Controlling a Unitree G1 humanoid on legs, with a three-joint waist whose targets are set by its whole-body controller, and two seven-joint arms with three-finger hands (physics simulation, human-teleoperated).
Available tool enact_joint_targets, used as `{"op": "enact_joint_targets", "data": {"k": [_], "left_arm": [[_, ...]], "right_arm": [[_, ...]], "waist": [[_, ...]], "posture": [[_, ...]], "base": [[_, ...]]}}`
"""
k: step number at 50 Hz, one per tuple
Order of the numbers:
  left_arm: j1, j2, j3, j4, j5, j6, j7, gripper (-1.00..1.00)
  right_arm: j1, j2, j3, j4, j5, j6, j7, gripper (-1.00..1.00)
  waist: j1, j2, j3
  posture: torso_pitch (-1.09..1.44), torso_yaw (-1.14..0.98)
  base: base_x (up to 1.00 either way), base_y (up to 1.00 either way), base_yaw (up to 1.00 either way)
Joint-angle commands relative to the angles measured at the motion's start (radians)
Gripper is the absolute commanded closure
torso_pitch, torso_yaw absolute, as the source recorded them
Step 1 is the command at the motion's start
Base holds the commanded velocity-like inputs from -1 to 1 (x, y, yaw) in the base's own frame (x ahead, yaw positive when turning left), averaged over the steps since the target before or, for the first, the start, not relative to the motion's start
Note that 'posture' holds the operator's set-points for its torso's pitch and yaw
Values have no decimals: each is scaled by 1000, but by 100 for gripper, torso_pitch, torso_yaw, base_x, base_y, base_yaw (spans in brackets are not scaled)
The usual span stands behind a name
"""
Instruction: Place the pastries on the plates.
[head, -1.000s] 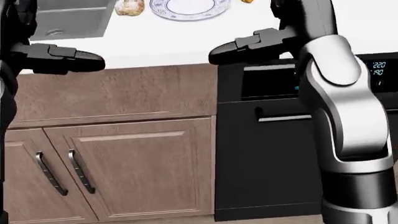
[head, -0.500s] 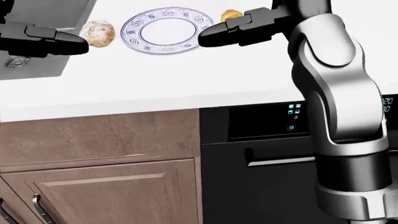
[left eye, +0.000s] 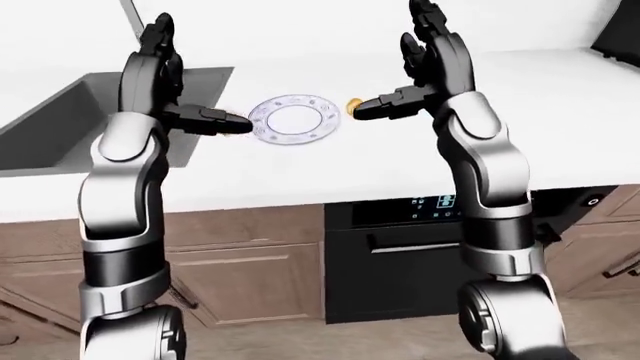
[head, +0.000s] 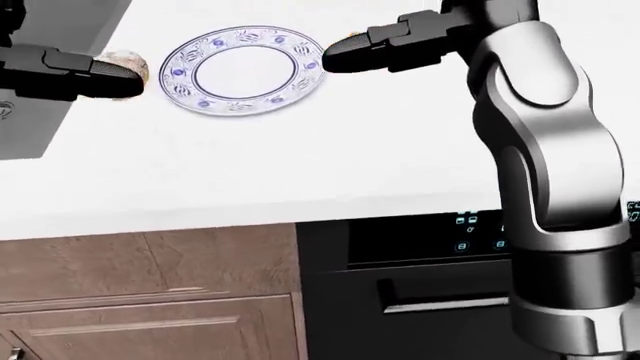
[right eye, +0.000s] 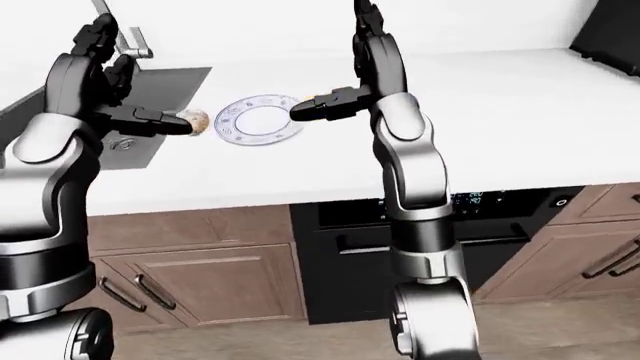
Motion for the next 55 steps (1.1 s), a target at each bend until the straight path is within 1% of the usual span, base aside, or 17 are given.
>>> {"op": "enact_joint_targets", "data": {"k": [1, 4, 7, 8, 9, 11, 13, 19, 28, 32, 34, 36, 42, 44, 51, 53, 55], "left_arm": [[-44, 17, 11, -57, 4, -31, 1, -100], [-46, 19, 14, -63, 5, -24, 0, -100], [-45, 17, 14, -64, 6, -25, -1, -100], [-46, 17, 14, -63, 6, -26, -1, -100], [-45, 17, 14, -63, 6, -27, -1, -100], [-42, 14, 14, -61, 6, -30, -1, -100], [-41, 13, 14, -59, 7, -32, 1, -100], [-36, 14, 12, -62, 10, -29, -2, -100], [-36, 14, 13, -68, 14, -21, -8, -100], [-35, 12, 11, -61, 18, -28, -9, -100], [-40, 13, 11, -56, 19, -30, -10, -100], [-42, 14, 10, -52, 21, -31, -10, -100], [-42, 13, 10, -57, 23, -26, -12, -100], [-42, 12, 10, -57, 24, -27, -11, -100], [-32, 10, 11, -55, 30, -34, -12, -100], [-30, 10, 11, -57, 30, -34, -12, -100], [-27, 12, 13, -62, 30, -31, -14, -100]], "right_arm": [[-49, -17, -20, -50, 6, -47, -3, -100], [-56, -23, -17, -38, -1, -57, -9, -100], [-61, -28, -20, -22, -10, -64, -24, -100], [-63, -28, -16, -19, -15, -57, -27, -100], [-62, -30, -18, -19, -19, -55, -29, -100], [-61, -26, -24, -26, -10, -49, -29, -100], [-59, -28, -24, -29, -10, -47, -34, -100], [-51, -33, -25, -51, 2, -44, -30, -100], [-46, -36, -27, -64, 12, -40, -29, -100], [-47, -33, -28, -64, 21, -40, -35, -100], [-53, -32, -29, -52, 24, -50, -41, -100], [-55, -36, -21, -43, 15, -54, -39, -100], [-59, -35, -25, -42, 13, -59, -36, -100], [-57, -34, -27, -47, 17, -56, -36, -100], [-50, -36, -21, -60, 13, -46, -31, -100], [-52, -32, -24, -55, 11, -46, -34, -100], [-48, -35, -31, -69, 16, -25, -39, -100]], "waist": [[-5, 15, -41], [-2, -11, -33], [0, -81, -19], [-16, -45, -25], [0, -75, 1], [-1, -53, -21], [-4, -38, -14], [-21, 69, -7], [-10, 32, -13], [3, -17, 9], [4, -54, -28], [7, -26, -14], [-3, -53, -41], [-3, -55, -27], [-14, 10, -15], [-28, 104, -33], [-21, 69, -13]], "posture": [[0, 0], [0, 0], [0, 0], [0, 0], [0, 0], [0, 0], [0, 0], [0, 0], [0, 0], [0, 0], [0, 0], [0, 0], [0, 0], [0, 0], [0, 0], [0, 0], [0, 0]], "base": [[3, 0, 38], [7, 0, 39], [7, 0, 38], [9, 30, 0], [0, 0, 0], [0, 0, 0], [1, 0, 0], [22, 5, 0], [31, 7, 0], [26, 2, 0], [0, 0, 0], [0, 0, 0], [2, 18, 0], [12, 38, 0], [13, 32, 0], [5, 0, 0], [0, 0, 0]]}}
